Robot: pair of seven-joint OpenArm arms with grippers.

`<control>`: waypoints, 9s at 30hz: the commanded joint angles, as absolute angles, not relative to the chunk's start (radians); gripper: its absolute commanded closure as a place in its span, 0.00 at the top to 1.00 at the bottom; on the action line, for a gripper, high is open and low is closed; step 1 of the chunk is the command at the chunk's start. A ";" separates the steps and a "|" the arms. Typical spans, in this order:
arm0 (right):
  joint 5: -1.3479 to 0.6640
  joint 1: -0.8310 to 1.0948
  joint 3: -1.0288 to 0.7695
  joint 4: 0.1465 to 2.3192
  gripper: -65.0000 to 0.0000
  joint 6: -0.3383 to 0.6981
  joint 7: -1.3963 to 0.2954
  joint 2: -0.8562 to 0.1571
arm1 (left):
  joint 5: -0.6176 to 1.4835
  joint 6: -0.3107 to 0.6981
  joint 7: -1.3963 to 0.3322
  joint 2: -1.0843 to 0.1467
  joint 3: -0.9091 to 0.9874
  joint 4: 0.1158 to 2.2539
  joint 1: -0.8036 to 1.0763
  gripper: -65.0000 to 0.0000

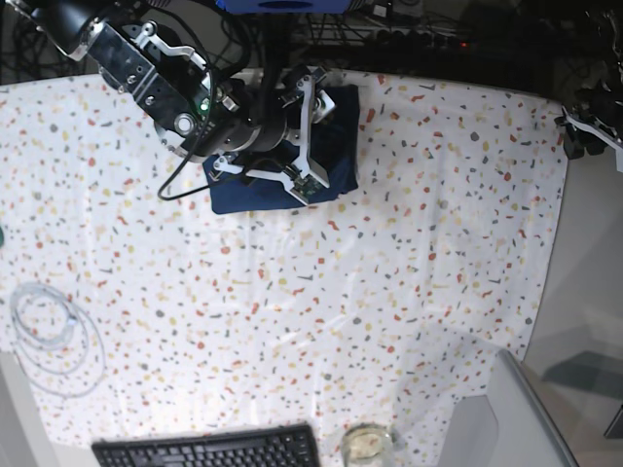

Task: Layout the t-shirt on the table in an organized manner, then fold the t-shirt properly
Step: 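Lift the strip end with the right gripper and fold it toward the left gripper, then press and smooth the folded bundle with the right gripper, then withdraw the right gripper and grasp the bundle's side with the left gripper, then fold the bundle's side with the left gripper over toward the right gripper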

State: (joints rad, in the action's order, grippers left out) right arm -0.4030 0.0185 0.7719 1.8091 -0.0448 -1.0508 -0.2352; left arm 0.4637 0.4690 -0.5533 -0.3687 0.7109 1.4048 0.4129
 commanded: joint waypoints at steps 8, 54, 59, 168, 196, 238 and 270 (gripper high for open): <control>-0.414 -0.001 0.769 1.773 0.27 -0.028 -1.033 -0.211 | 0.473 0.538 -0.532 -0.387 0.719 1.417 0.414 0.40; -0.414 -0.140 0.947 1.555 0.48 -0.030 -1.017 0.053 | 0.472 0.545 -0.535 -0.390 0.567 1.397 0.348 0.40; -0.407 -0.134 0.780 1.854 0.43 -0.035 -1.153 -0.028 | 0.472 0.545 -0.532 -0.403 0.576 1.359 0.338 0.40; -0.406 -0.105 1.004 1.484 0.01 -0.004 -0.903 0.004 | 0.472 0.547 -0.535 -0.412 0.731 1.257 0.329 0.40; -0.414 0.042 0.354 1.791 0.52 0.001 -0.780 -0.225 | 0.501 0.593 -0.616 -0.305 0.397 1.621 0.429 0.41; -0.414 0.197 0.087 1.704 0.52 0.002 -0.684 -0.271 | 0.823 0.698 -0.616 -0.171 -0.021 1.050 0.104 0.37; -0.414 0.338 -0.246 1.649 0.52 0.002 -0.684 -0.180 | 0.039 0.698 -0.750 -0.035 -1.113 1.050 -0.605 0.00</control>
State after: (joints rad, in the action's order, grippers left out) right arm -0.4118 0.3458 -0.2409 1.6287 0.0006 -0.7002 -0.1650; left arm 0.0387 0.6930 -0.7525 -0.0402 -1.1206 1.0393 -0.5777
